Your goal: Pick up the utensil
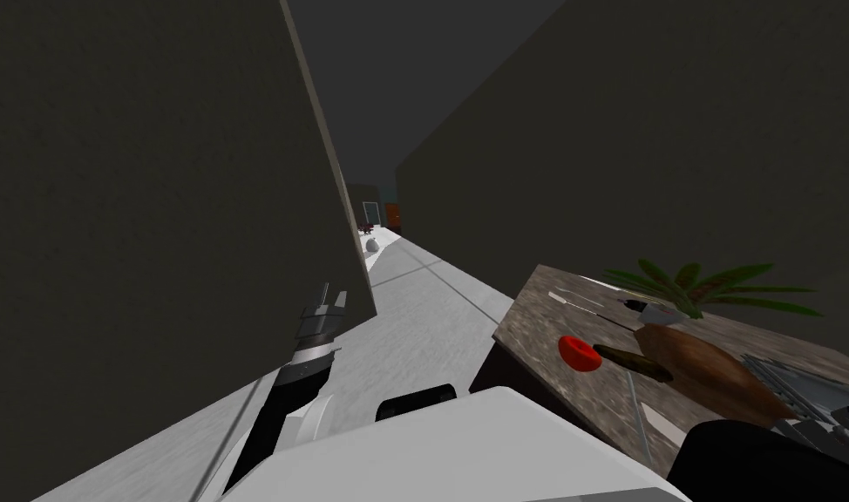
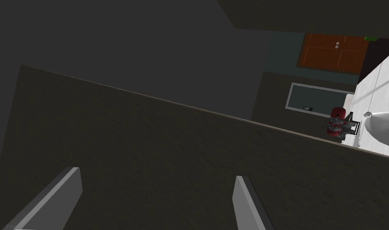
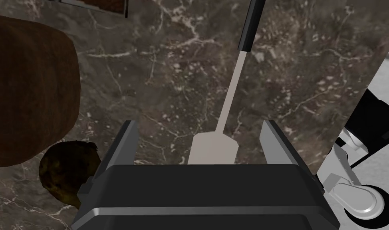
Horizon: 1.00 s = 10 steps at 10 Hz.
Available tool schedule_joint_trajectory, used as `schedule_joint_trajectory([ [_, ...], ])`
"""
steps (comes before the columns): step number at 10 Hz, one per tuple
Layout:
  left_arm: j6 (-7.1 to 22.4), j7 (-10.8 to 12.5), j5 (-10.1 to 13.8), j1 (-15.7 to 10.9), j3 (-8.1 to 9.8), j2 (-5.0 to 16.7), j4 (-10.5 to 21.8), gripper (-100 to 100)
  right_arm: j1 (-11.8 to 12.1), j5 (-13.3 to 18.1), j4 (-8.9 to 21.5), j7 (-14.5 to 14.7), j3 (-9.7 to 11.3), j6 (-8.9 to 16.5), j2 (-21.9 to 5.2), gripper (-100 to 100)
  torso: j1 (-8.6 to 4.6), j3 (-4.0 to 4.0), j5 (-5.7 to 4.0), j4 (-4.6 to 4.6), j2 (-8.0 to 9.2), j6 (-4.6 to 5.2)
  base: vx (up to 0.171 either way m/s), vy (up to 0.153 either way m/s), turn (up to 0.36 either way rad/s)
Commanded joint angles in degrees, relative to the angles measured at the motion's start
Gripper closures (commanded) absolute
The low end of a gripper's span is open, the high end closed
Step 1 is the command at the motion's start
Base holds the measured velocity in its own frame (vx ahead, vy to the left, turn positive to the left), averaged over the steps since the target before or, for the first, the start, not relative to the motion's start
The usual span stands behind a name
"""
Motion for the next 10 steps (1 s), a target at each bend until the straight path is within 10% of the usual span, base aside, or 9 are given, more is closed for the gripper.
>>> schedule_joint_trajectory([
  [1,0.0,0.0,0.0,0.0,0.00,0.0,0.0,0,1.0,-0.4,-0.6,0.1,-0.5,0.2,-1.6,-100,0.00,0.00,0.00,0.00,0.00,0.00,-0.029,0.038,0.035],
  [10,0.0,0.0,0.0,0.0,0.01,0.0,0.0,0,1.8,-2.1,-2.7,-0.6,-0.5,1.8,5.9,-100,-0.43,-0.23,-0.13,-0.09,-0.39,0.02,0.053,-0.032,-0.034],
])
